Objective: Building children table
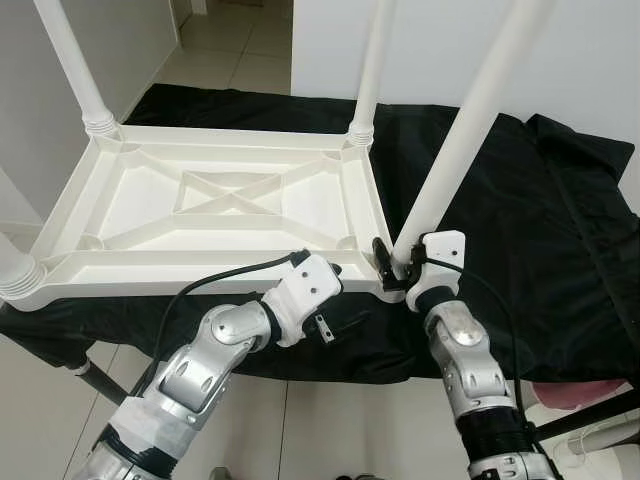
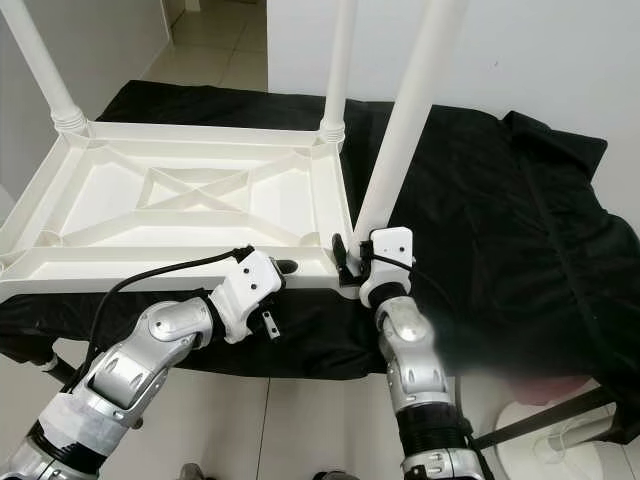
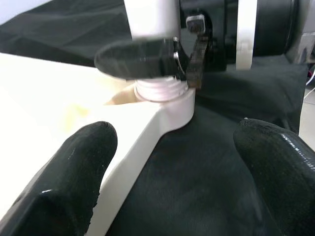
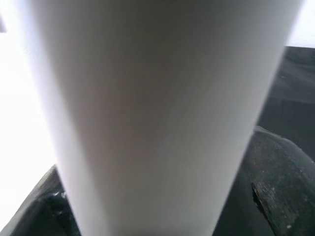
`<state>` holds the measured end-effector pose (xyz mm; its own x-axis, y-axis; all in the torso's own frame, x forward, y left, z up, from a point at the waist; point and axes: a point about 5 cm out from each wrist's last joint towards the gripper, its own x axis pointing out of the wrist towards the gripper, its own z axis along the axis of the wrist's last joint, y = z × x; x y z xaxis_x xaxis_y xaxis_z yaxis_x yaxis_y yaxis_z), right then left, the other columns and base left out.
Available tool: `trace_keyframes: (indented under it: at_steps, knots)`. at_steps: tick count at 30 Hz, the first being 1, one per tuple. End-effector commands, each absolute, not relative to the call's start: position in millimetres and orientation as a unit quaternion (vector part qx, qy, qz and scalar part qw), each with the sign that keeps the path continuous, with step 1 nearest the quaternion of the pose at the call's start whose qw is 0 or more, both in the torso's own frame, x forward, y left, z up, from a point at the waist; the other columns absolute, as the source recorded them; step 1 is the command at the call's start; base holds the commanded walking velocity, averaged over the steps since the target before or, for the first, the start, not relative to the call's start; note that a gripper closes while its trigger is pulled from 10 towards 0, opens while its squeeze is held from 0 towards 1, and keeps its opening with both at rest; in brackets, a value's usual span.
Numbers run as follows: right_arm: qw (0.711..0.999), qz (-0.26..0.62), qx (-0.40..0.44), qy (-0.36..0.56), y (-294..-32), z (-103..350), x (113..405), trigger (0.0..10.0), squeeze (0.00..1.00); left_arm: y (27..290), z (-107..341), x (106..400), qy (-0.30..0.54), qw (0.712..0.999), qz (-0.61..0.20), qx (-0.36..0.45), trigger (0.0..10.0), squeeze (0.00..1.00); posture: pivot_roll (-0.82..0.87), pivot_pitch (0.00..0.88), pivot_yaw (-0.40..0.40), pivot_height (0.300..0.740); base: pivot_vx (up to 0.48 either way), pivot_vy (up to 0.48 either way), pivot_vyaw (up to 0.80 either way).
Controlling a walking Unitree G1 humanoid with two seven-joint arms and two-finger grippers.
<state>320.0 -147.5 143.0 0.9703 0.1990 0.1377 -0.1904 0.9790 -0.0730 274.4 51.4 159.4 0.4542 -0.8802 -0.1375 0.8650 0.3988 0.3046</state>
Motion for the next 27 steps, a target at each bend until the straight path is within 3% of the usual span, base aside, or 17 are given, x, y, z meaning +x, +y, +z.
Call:
trace_keyframes:
  at_steps: [1, 8, 15, 17, 18, 19, 27]
  knots:
    - [0.987, 0.136, -0.041, -0.07, -149.4, 142.5, 321.6, 10.0, 0.0, 47.3, 158.7, 272.7, -0.022, 0.82, -0.545, 0.174, 10.0, 0.0, -0.03, 0.069, -0.027, 0.74, 0.0, 0.0, 0.0]
    - [0.968, 0.231, -0.08, -0.063, -147.7, 142.5, 325.7, 10.0, 0.0, 47.3, 158.8, 273.3, -0.021, 0.818, -0.547, 0.178, 10.0, 0.0, -0.01, 0.066, -0.025, 0.74, 0.0, 0.0, 0.0]
    - [0.961, 0.252, -0.098, -0.054, -147.5, 137.5, 329.3, 10.0, 0.0, 51.9, 158.0, 274.6, -0.018, 0.82, -0.541, 0.184, 10.0, 0.0, 0.0, 0.066, -0.027, 0.74, 0.0, 0.0, 0.0]
    - [0.96, 0.256, -0.098, -0.052, -147.2, 136.6, 329.7, 9.5, 0.0, 52.3, 157.5, 274.4, -0.018, 0.821, -0.54, 0.185, 10.0, 0.0, 0.0, 0.066, -0.027, 0.74, 0.0, 0.0, 0.0]
    - [0.96, 0.259, -0.1, -0.049, -147.1, 134.8, 330.4, 3.6, 0.0, 52.5, 157.0, 273.1, -0.018, 0.821, -0.54, 0.185, 10.0, 0.0, 0.0, 0.066, -0.028, 0.74, 0.0, 0.0, 0.0]
    - [0.959, 0.262, -0.1, -0.043, -147.9, 132.0, 330.9, 0.0, 0.0, 52.5, 156.3, 272.3, -0.017, 0.821, -0.54, 0.185, 10.0, 0.0, 0.01, 0.071, -0.033, 0.74, 0.0, 0.0, 0.0]
    - [0.961, 0.253, -0.102, -0.038, -154.4, 128.9, 333.1, 0.4, 0.0, 51.5, 154.4, 270.3, -0.015, 0.82, -0.542, 0.185, 10.0, 0.0, -0.01, 0.081, -0.027, 0.74, 0.0, 0.0, 0.0]
